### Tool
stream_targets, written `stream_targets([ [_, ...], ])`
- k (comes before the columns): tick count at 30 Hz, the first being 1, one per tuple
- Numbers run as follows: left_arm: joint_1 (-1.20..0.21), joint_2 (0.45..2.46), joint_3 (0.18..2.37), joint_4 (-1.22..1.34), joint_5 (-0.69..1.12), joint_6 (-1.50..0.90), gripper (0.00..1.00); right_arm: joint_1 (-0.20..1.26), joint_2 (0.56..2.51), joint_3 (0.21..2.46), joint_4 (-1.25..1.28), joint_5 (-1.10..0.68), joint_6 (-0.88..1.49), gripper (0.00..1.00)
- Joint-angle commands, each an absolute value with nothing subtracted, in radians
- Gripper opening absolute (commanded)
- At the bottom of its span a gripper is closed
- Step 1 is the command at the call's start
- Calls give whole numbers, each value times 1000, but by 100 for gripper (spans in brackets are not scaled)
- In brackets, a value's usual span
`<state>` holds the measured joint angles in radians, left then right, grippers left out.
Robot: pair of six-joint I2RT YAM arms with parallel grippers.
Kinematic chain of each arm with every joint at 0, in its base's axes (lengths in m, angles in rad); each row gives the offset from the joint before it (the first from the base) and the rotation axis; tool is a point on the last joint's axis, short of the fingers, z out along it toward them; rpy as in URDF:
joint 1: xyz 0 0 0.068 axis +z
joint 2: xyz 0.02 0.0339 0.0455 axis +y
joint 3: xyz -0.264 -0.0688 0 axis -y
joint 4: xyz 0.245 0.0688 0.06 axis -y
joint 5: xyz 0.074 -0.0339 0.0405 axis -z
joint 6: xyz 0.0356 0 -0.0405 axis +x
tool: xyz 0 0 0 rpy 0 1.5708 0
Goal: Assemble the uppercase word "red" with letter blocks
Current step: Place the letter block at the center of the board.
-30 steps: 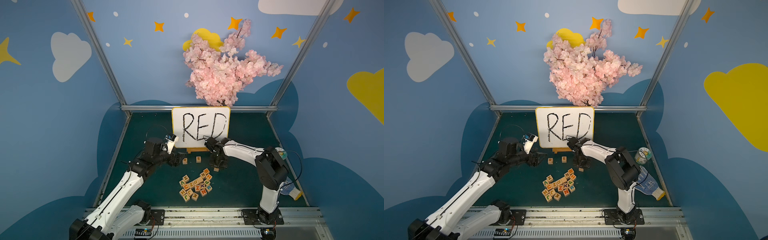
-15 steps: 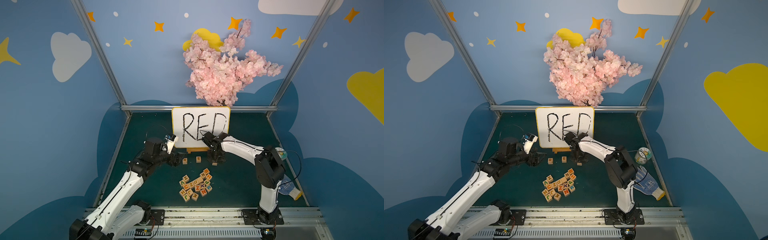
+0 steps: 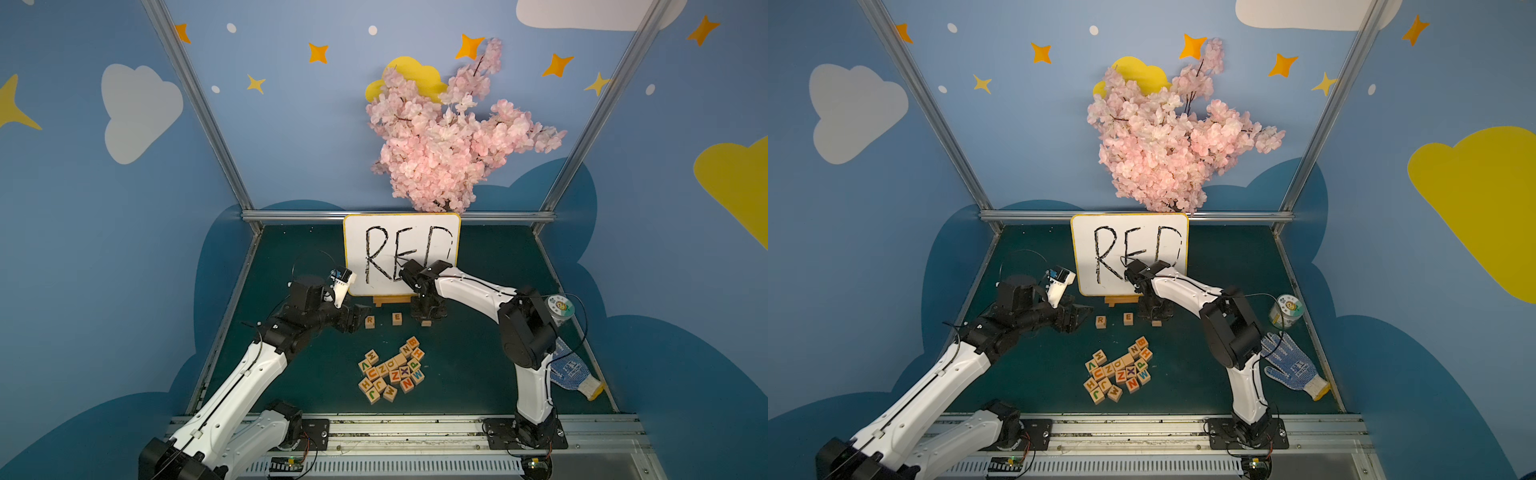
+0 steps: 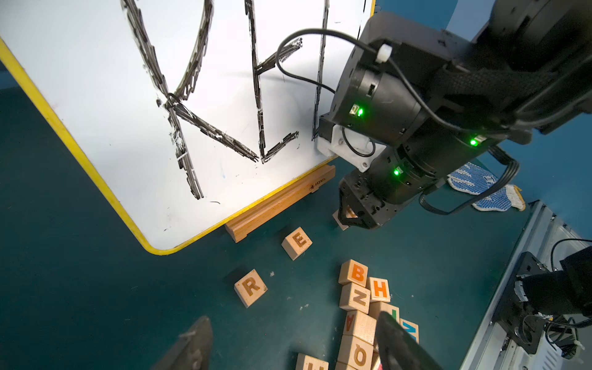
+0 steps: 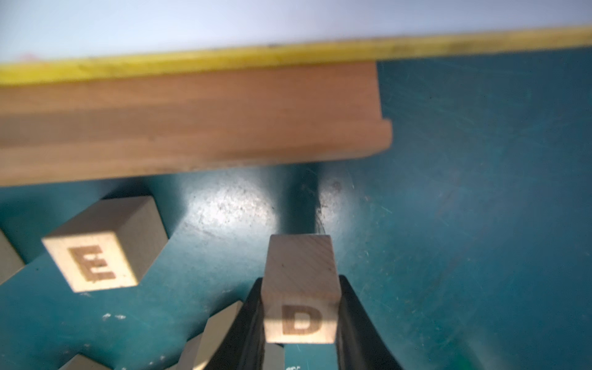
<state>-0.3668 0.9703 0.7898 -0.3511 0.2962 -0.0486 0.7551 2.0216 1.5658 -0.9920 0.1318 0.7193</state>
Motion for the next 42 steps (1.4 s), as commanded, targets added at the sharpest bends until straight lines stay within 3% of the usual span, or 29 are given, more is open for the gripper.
stream_targets([
  [1, -363, 965, 795, -356, 298, -34, 80, 748, 2039, 1591, -1018, 150, 707, 19],
  [42, -361, 968, 792, -353, 283, -35, 80, 731, 2088, 1598, -896, 144, 685, 22],
])
